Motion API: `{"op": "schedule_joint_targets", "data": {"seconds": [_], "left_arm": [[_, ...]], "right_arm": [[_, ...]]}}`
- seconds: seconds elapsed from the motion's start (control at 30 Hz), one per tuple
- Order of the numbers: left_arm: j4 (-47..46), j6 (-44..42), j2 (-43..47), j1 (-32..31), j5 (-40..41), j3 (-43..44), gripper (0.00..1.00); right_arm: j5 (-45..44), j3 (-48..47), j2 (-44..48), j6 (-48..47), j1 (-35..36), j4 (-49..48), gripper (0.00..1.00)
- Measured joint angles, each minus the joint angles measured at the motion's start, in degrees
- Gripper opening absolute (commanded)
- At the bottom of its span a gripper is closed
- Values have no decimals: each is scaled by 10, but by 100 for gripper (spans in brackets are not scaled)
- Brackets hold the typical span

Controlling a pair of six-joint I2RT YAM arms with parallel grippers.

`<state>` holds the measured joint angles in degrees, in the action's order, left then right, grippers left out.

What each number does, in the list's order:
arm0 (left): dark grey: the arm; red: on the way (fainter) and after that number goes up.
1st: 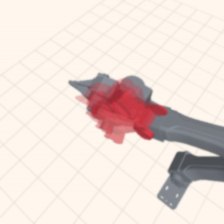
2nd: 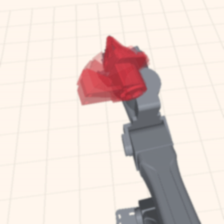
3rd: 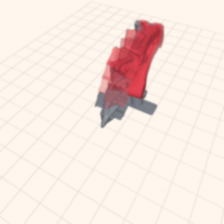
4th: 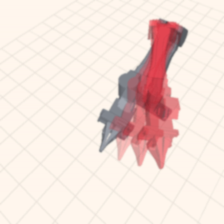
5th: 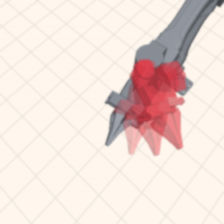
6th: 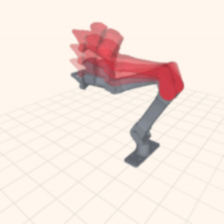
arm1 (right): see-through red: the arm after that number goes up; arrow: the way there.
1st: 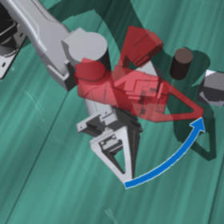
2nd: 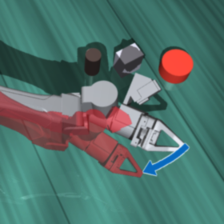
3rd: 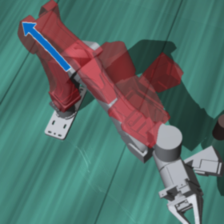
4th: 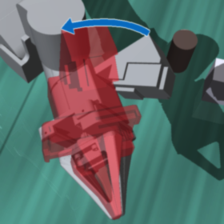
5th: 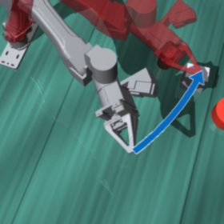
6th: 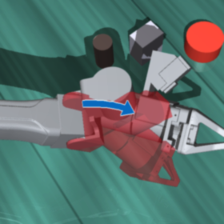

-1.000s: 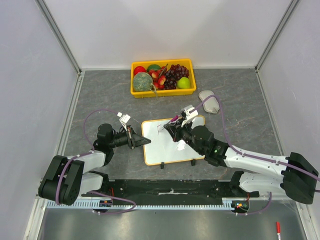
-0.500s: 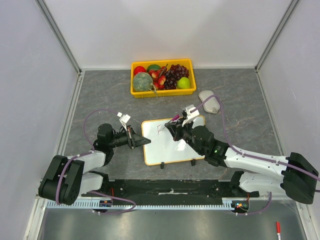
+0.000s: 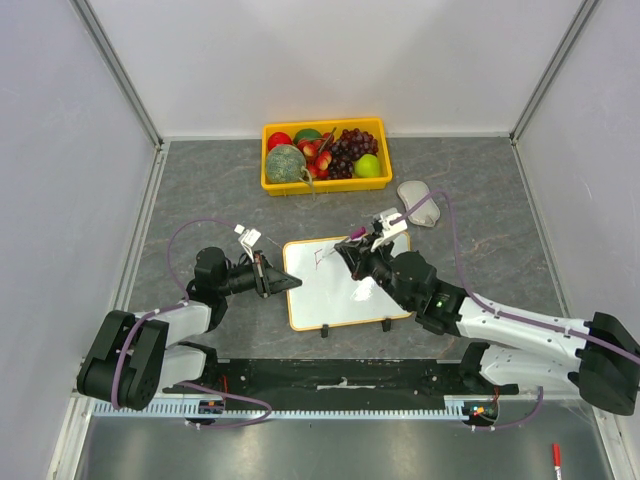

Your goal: Write a sentence on the whiteboard

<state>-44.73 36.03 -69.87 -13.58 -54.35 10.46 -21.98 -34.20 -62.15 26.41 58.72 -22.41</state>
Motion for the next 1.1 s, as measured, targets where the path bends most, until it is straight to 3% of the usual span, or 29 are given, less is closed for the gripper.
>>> {"op": "schedule_joint_targets", "data": {"seconds": [1.1], "left_arm": [[0,0,-4,0,0,1,2]], "right_arm": [[-19,16,0,5,-1,0,0]]}}
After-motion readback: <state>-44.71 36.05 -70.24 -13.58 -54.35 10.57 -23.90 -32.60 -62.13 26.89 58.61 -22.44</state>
